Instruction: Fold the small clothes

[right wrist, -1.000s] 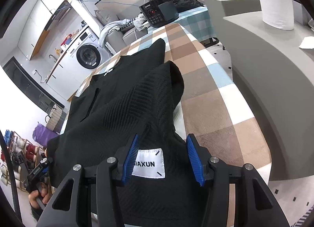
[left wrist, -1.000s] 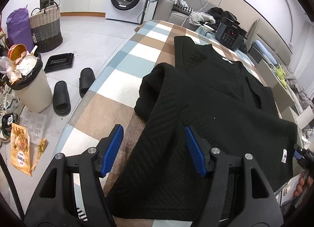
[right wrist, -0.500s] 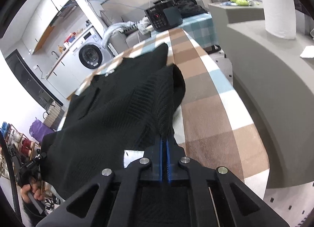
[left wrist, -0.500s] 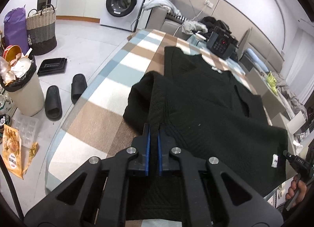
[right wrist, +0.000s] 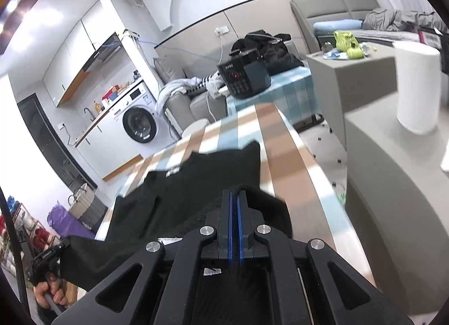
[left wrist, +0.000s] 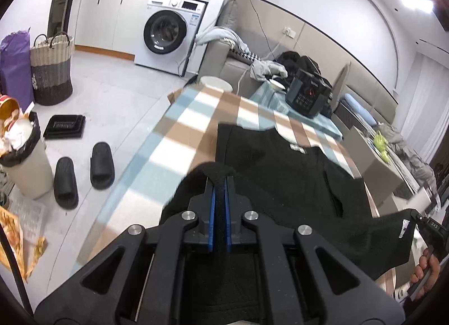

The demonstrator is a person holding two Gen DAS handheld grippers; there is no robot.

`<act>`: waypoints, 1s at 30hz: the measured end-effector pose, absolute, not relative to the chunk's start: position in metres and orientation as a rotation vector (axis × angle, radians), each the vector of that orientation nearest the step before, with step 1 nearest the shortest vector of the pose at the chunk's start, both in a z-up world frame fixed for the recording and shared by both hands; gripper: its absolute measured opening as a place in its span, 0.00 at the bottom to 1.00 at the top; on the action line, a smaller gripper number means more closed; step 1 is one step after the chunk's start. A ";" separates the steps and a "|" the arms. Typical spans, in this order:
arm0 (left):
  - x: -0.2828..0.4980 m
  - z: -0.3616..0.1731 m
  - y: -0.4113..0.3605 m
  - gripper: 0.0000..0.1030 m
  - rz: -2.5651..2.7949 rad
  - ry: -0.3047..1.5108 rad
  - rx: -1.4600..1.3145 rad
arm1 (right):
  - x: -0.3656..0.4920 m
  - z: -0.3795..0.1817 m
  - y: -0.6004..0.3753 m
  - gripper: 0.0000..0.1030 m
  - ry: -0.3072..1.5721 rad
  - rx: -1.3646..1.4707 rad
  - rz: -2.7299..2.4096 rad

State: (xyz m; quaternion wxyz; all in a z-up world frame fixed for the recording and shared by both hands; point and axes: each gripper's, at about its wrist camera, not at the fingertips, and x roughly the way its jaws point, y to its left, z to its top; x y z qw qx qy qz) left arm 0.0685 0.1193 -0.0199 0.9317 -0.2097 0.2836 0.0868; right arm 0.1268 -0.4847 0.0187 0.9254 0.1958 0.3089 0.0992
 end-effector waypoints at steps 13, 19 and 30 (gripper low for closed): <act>0.152 -0.085 0.151 0.04 0.206 0.763 -0.505 | 0.205 -0.037 -0.491 0.12 0.860 0.481 0.123; 0.139 -0.102 0.153 0.46 0.231 0.786 -0.530 | 0.171 -0.050 -0.503 0.44 0.880 0.521 0.124; 0.118 -0.123 0.137 0.54 0.200 0.841 -0.500 | 0.153 -0.067 -0.484 0.55 0.943 0.484 0.165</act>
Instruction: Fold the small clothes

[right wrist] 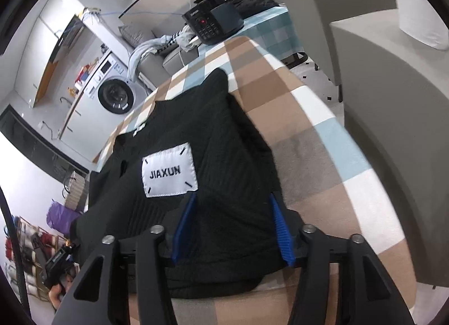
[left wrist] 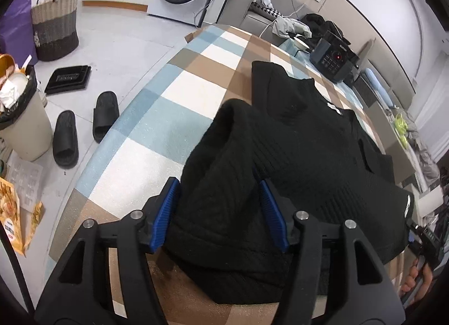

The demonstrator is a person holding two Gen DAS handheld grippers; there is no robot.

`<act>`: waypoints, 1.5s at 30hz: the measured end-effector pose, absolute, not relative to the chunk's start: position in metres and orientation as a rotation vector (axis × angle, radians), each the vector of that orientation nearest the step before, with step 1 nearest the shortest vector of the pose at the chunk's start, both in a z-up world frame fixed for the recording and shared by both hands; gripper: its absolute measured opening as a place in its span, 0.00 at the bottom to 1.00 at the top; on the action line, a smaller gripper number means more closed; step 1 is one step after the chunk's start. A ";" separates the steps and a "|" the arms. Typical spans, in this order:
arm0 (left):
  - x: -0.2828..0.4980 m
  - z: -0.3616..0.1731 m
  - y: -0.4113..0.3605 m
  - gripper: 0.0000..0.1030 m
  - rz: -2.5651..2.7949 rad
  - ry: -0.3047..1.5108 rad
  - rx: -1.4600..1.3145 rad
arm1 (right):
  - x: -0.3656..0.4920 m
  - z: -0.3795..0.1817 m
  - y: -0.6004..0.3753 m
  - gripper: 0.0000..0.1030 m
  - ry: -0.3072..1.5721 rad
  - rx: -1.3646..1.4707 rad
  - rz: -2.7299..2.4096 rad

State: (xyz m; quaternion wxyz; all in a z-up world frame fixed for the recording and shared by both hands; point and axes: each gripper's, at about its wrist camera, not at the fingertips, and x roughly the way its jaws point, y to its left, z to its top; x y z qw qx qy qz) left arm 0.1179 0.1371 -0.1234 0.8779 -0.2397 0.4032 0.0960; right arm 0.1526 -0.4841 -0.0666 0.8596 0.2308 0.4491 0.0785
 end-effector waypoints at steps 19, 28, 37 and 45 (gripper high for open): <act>0.112 -0.122 0.107 0.17 0.161 0.851 -0.350 | 0.149 -0.073 -0.452 0.33 0.992 0.281 0.121; 0.071 -0.119 0.104 0.17 0.168 0.862 -0.342 | 0.113 -0.069 -0.459 0.33 1.012 0.301 0.141; 0.034 -0.105 0.121 0.23 0.189 0.811 -0.458 | 0.093 -0.063 -0.480 0.41 0.971 0.425 0.128; 0.020 -0.094 0.117 0.14 0.174 0.771 -0.462 | 0.077 -0.050 -0.492 0.41 0.901 0.477 0.143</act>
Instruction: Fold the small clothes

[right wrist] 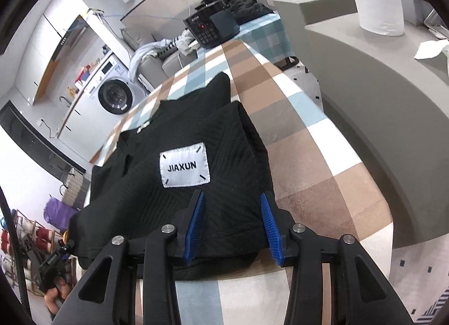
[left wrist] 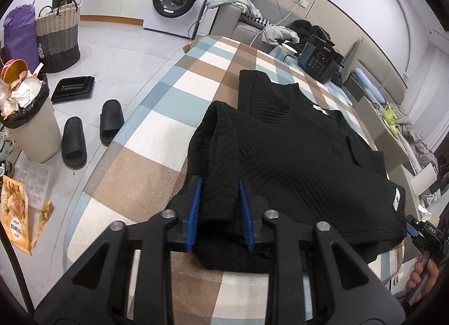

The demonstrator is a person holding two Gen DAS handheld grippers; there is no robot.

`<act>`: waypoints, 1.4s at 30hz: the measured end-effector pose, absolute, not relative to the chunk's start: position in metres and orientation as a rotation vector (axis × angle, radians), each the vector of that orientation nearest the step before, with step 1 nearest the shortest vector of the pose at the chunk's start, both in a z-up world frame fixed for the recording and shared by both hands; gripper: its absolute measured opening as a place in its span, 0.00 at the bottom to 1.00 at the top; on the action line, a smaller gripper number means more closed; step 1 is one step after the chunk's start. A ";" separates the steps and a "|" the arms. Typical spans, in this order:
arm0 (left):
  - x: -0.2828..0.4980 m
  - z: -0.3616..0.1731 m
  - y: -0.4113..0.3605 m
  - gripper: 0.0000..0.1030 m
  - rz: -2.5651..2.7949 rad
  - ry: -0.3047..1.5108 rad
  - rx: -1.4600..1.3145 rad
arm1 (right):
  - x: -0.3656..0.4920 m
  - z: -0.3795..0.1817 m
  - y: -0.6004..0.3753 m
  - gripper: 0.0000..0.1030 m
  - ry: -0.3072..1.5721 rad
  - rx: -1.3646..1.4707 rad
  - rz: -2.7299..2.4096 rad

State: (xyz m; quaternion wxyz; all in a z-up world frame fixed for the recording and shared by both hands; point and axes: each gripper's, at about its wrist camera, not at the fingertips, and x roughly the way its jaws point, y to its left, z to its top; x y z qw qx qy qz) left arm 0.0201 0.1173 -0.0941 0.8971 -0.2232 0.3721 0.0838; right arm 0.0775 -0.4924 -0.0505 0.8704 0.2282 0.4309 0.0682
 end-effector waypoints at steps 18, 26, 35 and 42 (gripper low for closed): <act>0.027 -0.097 0.123 0.06 0.190 0.776 -0.509 | 0.073 -0.069 -0.503 0.44 0.964 0.569 0.160; 0.028 -0.097 0.122 0.06 0.194 0.776 -0.502 | 0.066 -0.057 -0.485 0.12 0.906 0.435 0.156; 0.029 -0.082 0.121 0.06 0.185 0.749 -0.483 | 0.063 -0.026 -0.489 0.11 0.819 0.431 0.181; 0.030 -0.068 0.124 0.06 0.174 0.719 -0.482 | 0.069 -0.025 -0.501 0.11 0.792 0.593 0.244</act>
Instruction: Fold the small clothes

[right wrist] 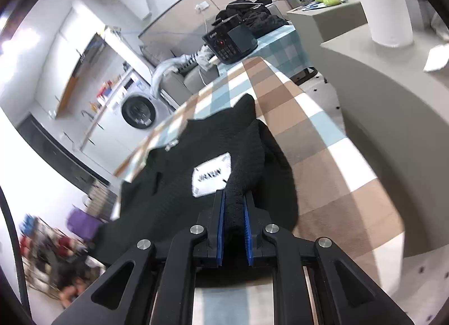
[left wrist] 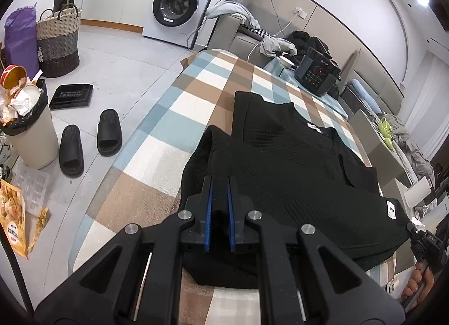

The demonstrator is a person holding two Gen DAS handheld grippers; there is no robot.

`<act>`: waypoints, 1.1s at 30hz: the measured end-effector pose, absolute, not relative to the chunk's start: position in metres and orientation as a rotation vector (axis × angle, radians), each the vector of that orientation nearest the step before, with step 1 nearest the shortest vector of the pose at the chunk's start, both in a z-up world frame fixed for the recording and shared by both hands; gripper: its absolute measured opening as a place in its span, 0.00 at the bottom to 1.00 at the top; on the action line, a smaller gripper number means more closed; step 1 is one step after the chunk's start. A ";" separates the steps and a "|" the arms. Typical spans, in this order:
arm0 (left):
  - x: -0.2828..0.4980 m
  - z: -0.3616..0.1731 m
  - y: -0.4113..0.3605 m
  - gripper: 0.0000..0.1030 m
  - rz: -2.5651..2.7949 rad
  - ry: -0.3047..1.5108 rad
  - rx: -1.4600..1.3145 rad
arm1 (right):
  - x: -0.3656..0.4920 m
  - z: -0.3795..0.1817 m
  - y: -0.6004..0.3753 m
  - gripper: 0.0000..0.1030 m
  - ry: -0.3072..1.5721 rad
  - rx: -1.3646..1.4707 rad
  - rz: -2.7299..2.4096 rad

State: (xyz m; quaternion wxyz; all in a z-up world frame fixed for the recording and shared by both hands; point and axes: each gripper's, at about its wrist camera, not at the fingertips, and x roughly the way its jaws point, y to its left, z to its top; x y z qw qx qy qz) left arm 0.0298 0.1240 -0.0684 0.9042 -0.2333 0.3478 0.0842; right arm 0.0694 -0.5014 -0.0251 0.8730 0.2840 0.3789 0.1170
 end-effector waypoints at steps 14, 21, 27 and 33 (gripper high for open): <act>0.086 -0.040 0.137 0.05 0.153 0.641 -0.506 | 0.133 0.010 -0.491 0.11 0.654 0.601 0.184; 0.157 -0.024 0.156 0.05 0.147 0.630 -0.517 | 0.197 0.013 -0.491 0.11 0.651 0.640 0.085; 0.220 -0.040 0.167 0.05 0.169 0.685 -0.520 | 0.251 -0.004 -0.480 0.11 0.708 0.648 0.007; 0.249 -0.072 0.180 0.42 0.232 0.802 -0.512 | 0.269 -0.022 -0.480 0.44 0.830 0.633 0.046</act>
